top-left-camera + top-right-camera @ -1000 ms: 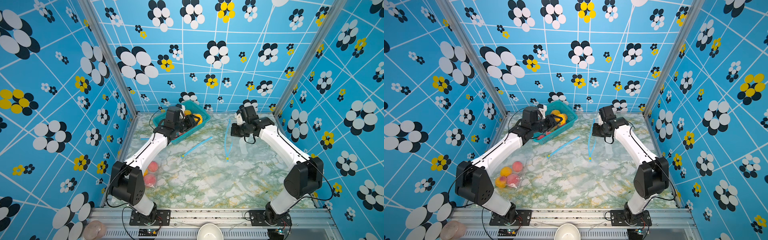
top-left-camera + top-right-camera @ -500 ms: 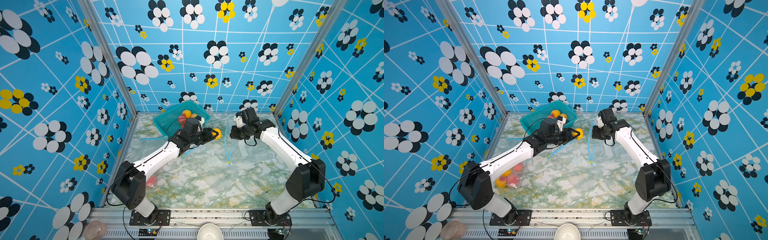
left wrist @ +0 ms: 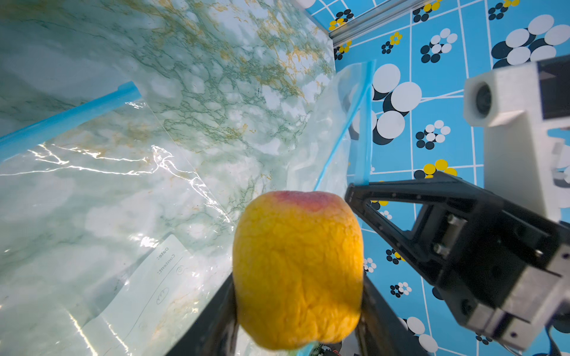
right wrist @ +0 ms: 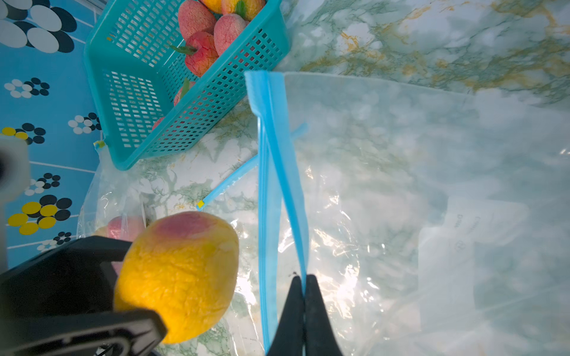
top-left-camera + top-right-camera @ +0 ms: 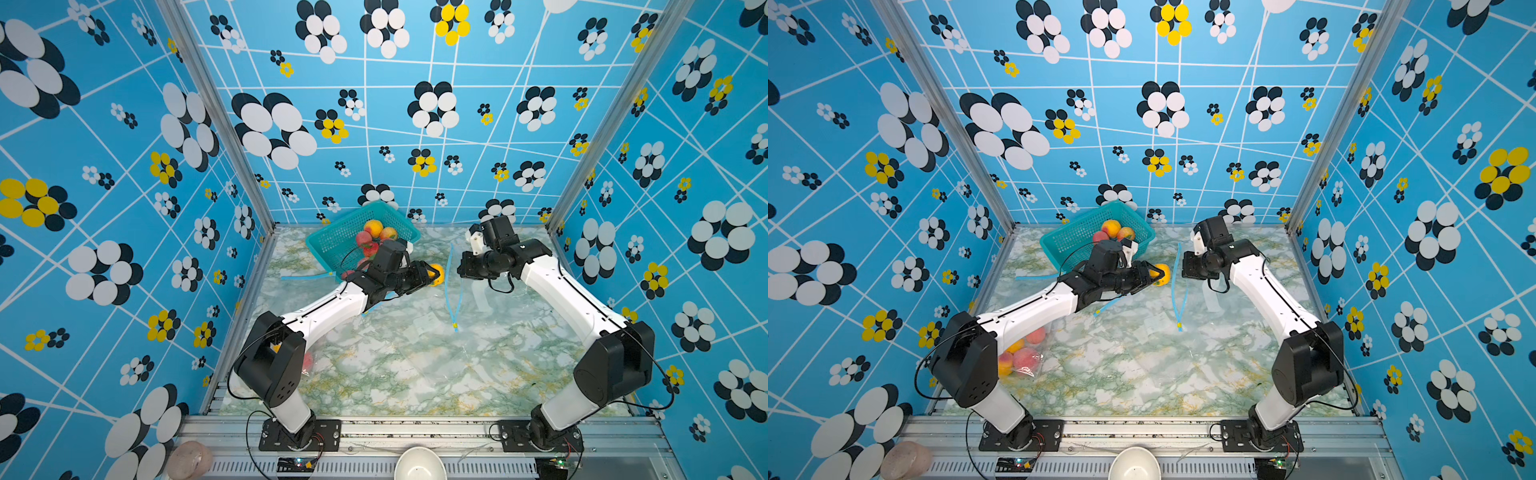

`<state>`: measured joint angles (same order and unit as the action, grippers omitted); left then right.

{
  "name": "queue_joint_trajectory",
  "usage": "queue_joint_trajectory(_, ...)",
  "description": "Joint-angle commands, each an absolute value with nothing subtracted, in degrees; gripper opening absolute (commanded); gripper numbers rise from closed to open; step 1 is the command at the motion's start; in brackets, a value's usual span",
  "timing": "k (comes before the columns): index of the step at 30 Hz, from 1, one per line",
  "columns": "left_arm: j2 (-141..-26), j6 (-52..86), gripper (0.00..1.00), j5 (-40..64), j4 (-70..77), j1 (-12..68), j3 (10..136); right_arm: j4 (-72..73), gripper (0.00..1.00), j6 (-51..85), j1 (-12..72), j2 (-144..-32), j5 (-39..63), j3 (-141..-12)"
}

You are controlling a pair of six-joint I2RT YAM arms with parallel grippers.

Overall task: Place the peach in a zip-top bag and seal the zipper
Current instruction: Place the peach in the zipper food storage bag.

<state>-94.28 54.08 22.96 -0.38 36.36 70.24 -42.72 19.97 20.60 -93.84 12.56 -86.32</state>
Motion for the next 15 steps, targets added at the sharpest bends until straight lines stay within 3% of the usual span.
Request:
queue_joint_trajectory(1,-90.7,51.9,0.55,22.7,-0.8,36.9,71.8,-42.8,0.00,20.3,20.8,-96.3,12.6,-89.6)
queue_joint_trajectory(15,-97.3,54.4,0.53,24.4,4.0,39.1,71.2,-42.3,0.00,21.5,21.4,-93.0,16.9,-89.4)
